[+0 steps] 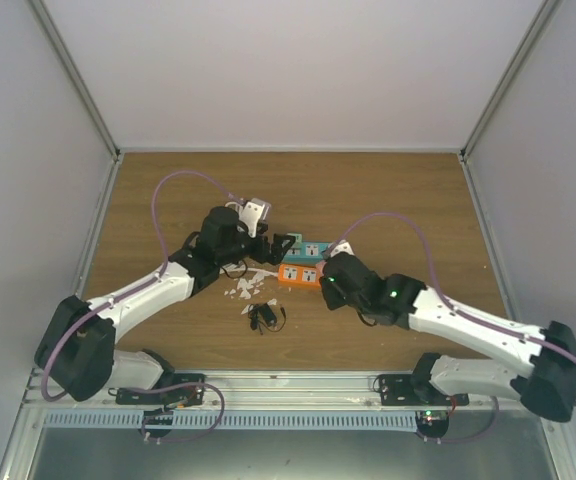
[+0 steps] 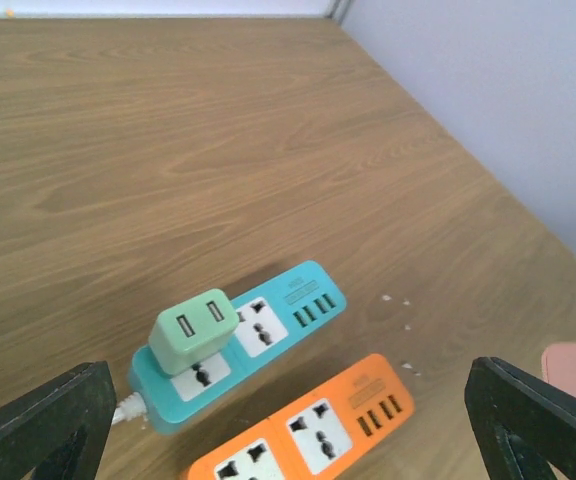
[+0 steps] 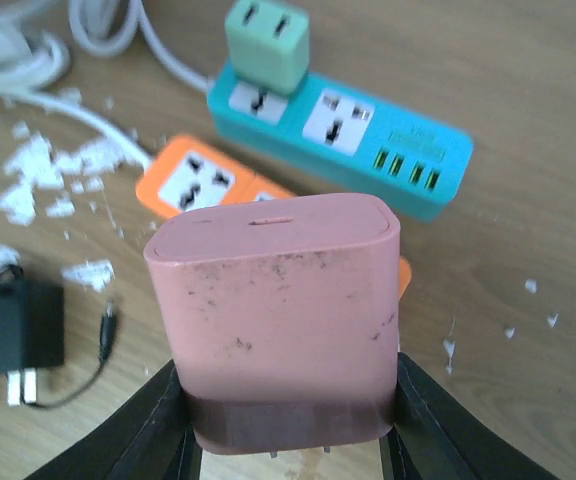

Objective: Insert the plug

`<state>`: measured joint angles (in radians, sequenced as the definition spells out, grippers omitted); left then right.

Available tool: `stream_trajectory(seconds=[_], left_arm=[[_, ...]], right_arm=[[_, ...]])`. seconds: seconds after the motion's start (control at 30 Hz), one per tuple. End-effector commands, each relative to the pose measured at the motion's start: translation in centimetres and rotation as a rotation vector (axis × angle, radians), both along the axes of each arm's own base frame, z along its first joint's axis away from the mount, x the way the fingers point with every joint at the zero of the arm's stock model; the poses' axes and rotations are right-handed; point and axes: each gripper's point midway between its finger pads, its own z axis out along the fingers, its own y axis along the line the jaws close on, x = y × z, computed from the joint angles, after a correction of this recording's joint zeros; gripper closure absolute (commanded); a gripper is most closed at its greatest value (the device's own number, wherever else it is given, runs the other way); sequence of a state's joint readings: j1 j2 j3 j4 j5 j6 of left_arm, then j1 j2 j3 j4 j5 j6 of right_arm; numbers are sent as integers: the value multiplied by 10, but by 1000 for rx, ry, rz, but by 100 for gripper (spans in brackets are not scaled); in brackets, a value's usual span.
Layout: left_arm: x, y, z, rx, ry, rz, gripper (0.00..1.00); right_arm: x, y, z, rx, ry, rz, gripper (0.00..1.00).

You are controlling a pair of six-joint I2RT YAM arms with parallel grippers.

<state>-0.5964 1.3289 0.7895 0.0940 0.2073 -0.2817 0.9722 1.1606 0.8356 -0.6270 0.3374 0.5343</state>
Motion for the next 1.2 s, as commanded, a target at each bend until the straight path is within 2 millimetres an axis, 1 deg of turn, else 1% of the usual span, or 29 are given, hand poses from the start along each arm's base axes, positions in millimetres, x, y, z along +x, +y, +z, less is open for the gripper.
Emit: stream_trajectory(seconds=[0.0, 0.07, 0.13, 0.23, 0.3, 0.37, 0.43, 0.5, 0.83, 1.17], left_arm=[[-24, -21, 35, -227, 42, -242, 1], [-26, -19, 37, -250, 71, -236, 1], [-31, -18, 43, -256, 57, -260, 1], [-47, -24, 59, -292, 35, -347, 1], [-55, -32, 63, -284, 32, -393, 2], [-57, -42, 53, -231, 64, -401, 6], [-54, -51, 42, -173, 88, -398, 15], [-54, -58, 32, -154, 99, -403, 18], [-56, -71, 11, -123, 115, -415, 19], [-71, -86, 13, -142, 95, -487, 19]], right_arm=[[12, -5, 27, 118, -159, -77, 93], [13, -8, 34, 137, -185, -93, 93], [12, -11, 38, 151, -208, -105, 93], [10, -15, 38, 165, -236, -106, 93], [10, -19, 36, 154, -247, -108, 93], [9, -22, 33, 145, -252, -112, 93], [8, -24, 31, 148, -254, -112, 93], [7, -24, 31, 152, -257, -111, 93], [6, -17, 29, 153, -246, -79, 93], [2, -6, 25, 160, -230, -28, 94]])
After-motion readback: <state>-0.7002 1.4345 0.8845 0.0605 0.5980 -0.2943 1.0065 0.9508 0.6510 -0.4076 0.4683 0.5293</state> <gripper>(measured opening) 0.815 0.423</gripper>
